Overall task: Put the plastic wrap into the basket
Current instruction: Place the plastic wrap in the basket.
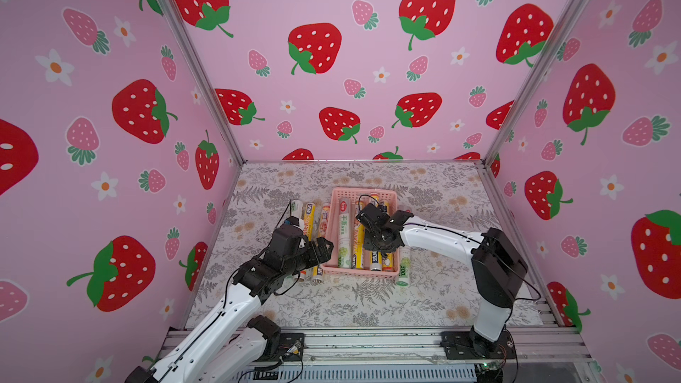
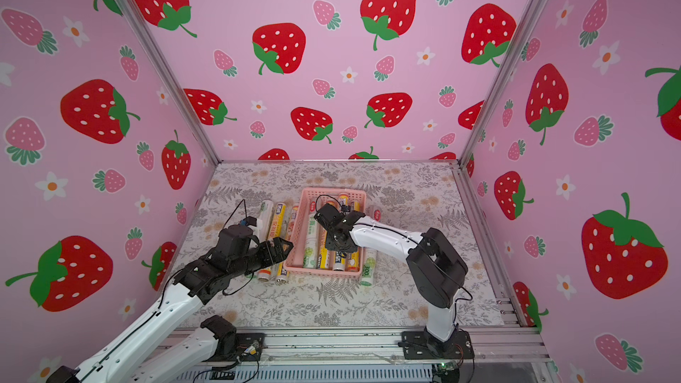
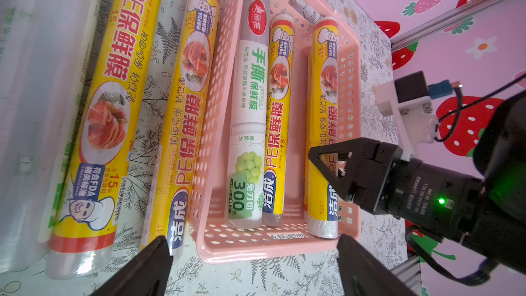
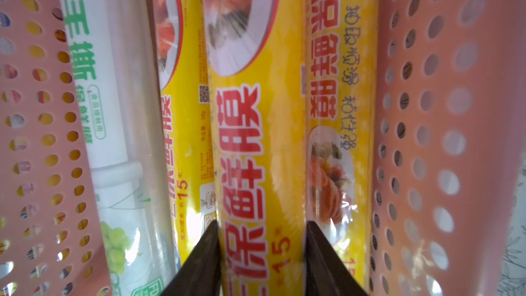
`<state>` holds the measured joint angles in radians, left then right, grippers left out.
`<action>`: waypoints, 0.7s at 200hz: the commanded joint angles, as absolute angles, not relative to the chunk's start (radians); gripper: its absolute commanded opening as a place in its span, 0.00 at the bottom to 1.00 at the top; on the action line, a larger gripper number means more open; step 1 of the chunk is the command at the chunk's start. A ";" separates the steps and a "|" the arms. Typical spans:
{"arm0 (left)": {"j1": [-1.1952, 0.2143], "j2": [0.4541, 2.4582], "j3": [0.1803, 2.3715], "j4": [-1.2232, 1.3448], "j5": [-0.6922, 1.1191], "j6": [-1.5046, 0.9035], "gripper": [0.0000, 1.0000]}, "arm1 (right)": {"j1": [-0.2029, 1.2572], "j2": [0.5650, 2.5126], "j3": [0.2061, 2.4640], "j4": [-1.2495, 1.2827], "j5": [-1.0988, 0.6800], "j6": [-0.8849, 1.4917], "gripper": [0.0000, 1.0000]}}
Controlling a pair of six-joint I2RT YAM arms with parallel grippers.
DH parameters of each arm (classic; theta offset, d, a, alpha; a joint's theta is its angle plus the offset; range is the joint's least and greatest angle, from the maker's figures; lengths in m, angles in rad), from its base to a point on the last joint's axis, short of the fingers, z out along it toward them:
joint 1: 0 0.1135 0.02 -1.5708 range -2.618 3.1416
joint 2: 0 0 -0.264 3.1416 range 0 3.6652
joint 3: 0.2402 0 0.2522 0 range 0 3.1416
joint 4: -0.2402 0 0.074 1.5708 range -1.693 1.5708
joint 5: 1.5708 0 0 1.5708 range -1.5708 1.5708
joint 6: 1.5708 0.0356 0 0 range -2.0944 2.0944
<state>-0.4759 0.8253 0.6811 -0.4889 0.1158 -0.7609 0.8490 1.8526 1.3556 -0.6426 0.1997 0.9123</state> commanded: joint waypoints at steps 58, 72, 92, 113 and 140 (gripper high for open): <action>-0.472 0.823 0.685 -0.518 0.120 -0.756 0.96 | 0.858 1.937 1.412 -0.615 0.196 0.889 0.63; -0.471 0.826 0.687 -0.518 0.119 -0.755 0.96 | 0.858 1.941 1.415 -0.608 0.188 0.882 0.65; -0.471 0.830 0.692 -0.520 0.119 -0.753 0.96 | 0.856 1.951 1.420 -0.598 0.169 0.872 0.67; -0.472 0.832 0.701 -0.524 0.118 -0.749 0.96 | 0.857 1.950 1.415 -0.561 0.141 0.864 0.67; -0.471 0.837 0.718 -0.536 0.109 -0.740 0.96 | 0.857 1.936 1.402 -0.495 0.093 0.858 0.67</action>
